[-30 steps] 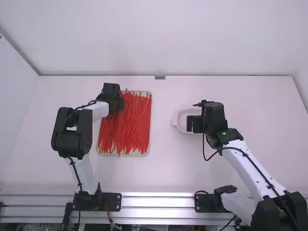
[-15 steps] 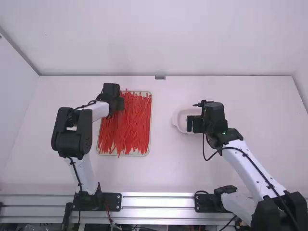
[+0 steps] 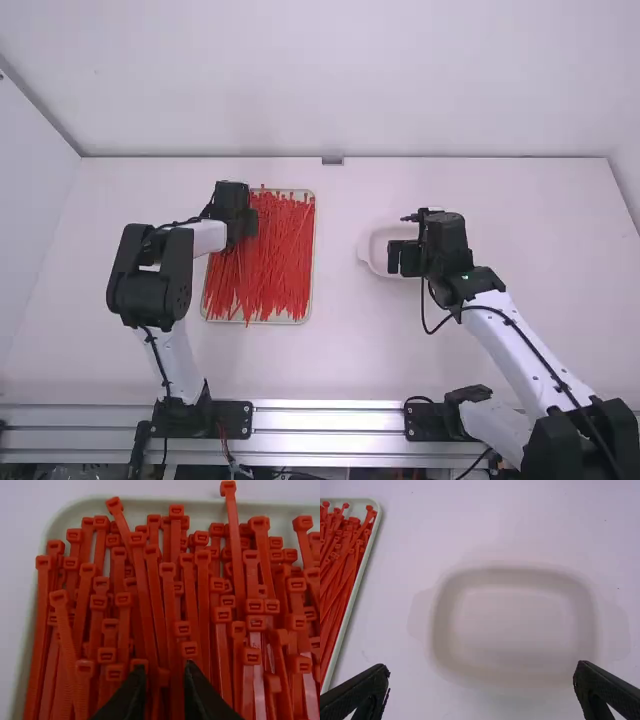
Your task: Fasten the cable tie
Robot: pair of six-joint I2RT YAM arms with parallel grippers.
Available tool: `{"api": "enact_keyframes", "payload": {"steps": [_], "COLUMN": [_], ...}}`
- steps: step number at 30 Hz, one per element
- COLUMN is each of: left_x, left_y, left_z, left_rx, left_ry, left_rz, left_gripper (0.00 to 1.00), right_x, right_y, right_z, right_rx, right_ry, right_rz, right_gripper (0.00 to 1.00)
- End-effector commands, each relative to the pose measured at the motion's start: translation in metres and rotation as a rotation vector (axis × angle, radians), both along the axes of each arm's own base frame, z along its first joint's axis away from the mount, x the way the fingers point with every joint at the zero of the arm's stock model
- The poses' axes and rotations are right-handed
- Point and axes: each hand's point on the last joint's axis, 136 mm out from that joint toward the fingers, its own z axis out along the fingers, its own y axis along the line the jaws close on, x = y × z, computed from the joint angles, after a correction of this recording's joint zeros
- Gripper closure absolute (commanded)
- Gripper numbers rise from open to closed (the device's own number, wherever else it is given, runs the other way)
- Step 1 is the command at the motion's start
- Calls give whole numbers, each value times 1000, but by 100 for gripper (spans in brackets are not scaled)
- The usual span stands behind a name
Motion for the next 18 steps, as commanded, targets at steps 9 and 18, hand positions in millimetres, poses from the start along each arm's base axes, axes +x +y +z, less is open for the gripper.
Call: {"api": "enact_keyframes", "payload": {"steps": [9,18], "left_x": [-4,-5], "left_y": [4,4], "left_z": [-6,-7], "left_rx": [13,12], "left_ry": [22,24], "left_rz": [6,7], "left_gripper": [90,88], "right_x": [7,7], "right_y": [5,6], "right_z": [14,14], "right_rx": [22,25], "right_ry": [-26,-25], "right_rz": [11,12], "right_gripper": [1,1]}}
